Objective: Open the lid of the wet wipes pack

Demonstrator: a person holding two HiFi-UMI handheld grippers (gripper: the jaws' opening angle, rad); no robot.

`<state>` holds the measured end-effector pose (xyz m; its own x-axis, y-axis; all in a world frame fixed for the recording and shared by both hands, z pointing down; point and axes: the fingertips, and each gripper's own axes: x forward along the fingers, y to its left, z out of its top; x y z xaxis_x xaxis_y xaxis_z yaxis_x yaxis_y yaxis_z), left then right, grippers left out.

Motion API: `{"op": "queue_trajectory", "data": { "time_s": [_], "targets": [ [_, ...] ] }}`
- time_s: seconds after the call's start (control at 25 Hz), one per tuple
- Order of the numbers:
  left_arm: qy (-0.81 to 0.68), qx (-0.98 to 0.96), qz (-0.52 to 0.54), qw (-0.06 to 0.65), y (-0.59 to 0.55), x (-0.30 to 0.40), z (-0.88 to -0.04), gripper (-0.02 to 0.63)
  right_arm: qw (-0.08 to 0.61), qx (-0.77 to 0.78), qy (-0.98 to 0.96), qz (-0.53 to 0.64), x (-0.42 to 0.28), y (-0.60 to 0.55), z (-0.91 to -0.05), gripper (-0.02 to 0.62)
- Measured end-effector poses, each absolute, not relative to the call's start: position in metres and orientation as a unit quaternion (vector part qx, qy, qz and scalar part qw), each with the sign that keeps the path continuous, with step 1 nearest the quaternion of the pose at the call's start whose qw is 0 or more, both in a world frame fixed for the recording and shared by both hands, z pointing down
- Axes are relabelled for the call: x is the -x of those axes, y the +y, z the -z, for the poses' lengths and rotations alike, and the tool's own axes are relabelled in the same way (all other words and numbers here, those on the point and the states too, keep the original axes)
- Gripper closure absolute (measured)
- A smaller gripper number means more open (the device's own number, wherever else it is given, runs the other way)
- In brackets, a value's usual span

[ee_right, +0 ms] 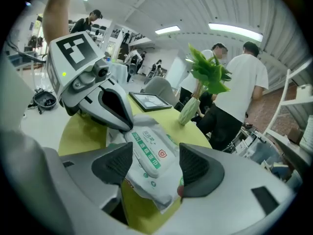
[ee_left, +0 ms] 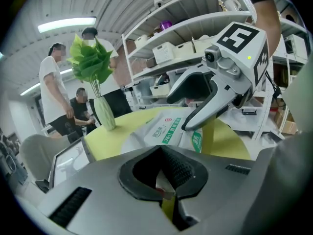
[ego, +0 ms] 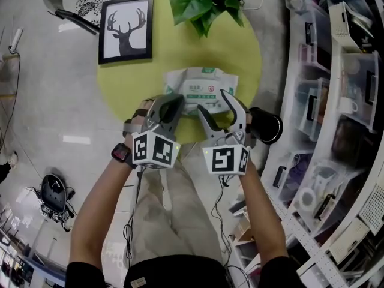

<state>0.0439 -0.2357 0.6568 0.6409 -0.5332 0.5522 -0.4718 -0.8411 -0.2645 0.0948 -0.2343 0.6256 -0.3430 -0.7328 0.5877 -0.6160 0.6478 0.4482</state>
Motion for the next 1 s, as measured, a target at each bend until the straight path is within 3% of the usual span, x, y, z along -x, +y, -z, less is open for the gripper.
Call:
{"op": "queue_trajectory", "data": {
  "time_s": [0.24, 0.68, 1.0],
  "targets": [
    [0.281, 0.899, 0.331, 0.055, -0.236, -0.044, -0.655, 0.589, 0.435, -0.369, -0.814, 0.111, -0.086, -0.231, -0.635, 0.324],
    [0.277, 0.897, 0.339, 0.058, -0.234, -0.045, -0.657, 0.591, 0.464, -0.327, -0.813, 0.132, -0.072, -0.217, -0.648, 0.506],
    [0.278, 0.898, 0.336, 0.053, -0.235, -0.045, -0.657, 0.590, 0.462, -0.319, -0.815, 0.141, -0.070, -0.213, -0.651, 0.554]
  ]
}}
